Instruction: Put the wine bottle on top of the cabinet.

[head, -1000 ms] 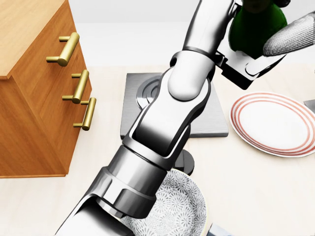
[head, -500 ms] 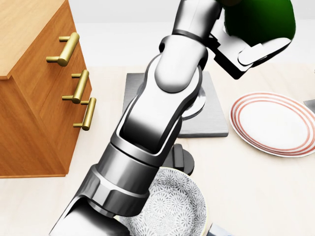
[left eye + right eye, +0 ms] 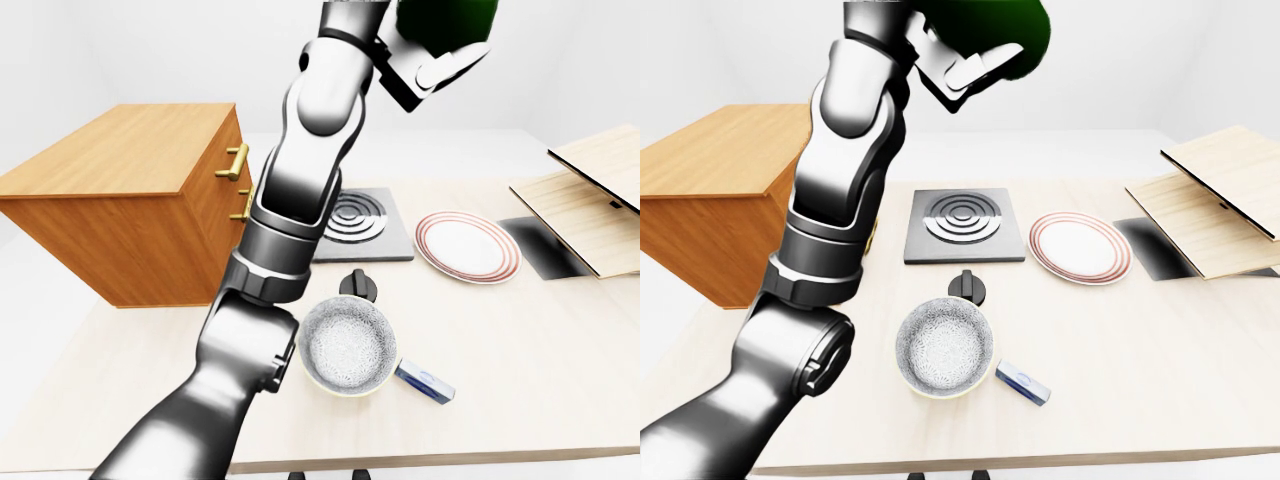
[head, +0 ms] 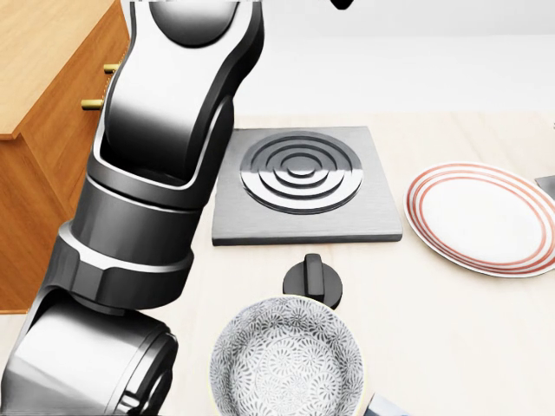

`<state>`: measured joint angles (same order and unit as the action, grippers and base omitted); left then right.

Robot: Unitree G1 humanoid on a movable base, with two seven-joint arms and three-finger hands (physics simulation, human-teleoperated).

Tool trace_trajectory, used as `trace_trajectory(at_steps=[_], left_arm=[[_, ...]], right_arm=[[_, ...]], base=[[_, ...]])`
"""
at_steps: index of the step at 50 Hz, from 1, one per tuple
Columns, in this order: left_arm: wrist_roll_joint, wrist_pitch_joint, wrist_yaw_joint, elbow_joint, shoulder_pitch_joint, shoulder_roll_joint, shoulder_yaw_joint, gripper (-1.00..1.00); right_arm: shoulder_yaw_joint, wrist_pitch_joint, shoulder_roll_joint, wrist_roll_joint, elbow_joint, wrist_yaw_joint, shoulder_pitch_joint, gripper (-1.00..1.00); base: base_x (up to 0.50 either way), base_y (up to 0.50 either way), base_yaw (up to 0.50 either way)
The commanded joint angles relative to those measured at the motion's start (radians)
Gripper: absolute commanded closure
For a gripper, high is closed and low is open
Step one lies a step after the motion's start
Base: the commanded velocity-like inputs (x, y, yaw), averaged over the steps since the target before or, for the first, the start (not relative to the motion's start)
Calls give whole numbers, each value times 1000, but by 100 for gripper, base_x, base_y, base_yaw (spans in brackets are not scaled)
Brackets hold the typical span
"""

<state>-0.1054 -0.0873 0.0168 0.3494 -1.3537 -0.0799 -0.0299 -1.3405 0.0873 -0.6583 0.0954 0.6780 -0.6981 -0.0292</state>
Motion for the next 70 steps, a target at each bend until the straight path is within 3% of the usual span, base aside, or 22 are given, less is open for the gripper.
trace_trajectory(at_steps=[1,11,24,28,29,37,55,58,60,64,66,70], left_arm=[[24,0,-42,-89,-98,127,36,100],[-16,0,-139,-75,-158,265,69,100],[-70,0,-270,15,-248,462,121,100],[-89,0,-282,68,-260,524,140,100],[-86,0,-290,55,-224,543,155,100],[-94,0,-303,277,-293,669,184,100],[-142,0,-348,461,-319,832,199,100],[-149,0,-350,503,-345,842,200,100],[-143,0,-337,487,-299,846,212,100],[-150,0,-349,537,-344,865,204,100],[-139,0,-350,517,-284,867,220,100],[-154,0,-374,556,-337,889,204,100]], right_arm=[[141,0,230,-47,-7,0,7,-100],[259,0,279,35,-90,0,22,-100],[352,0,281,112,-194,0,44,-100],[374,0,279,128,-228,11,46,-100],[385,0,281,131,-243,16,44,-100],[407,0,269,156,-257,44,51,-100],[416,0,245,204,-299,76,43,-100],[429,0,247,203,-306,85,41,-100],[438,0,243,204,-301,92,38,-100],[448,0,228,202,-312,101,27,-100],[452,0,227,204,-310,103,25,-100],[469,0,223,204,-335,112,10,-100]], base=[[0,0,0],[0,0,0],[0,0,0],[0,0,0],[0,0,0],[0,0,0],[0,0,0],[0,0,0],[0,0,0],[0,0,0],[0,0,0],[0,0,0]])
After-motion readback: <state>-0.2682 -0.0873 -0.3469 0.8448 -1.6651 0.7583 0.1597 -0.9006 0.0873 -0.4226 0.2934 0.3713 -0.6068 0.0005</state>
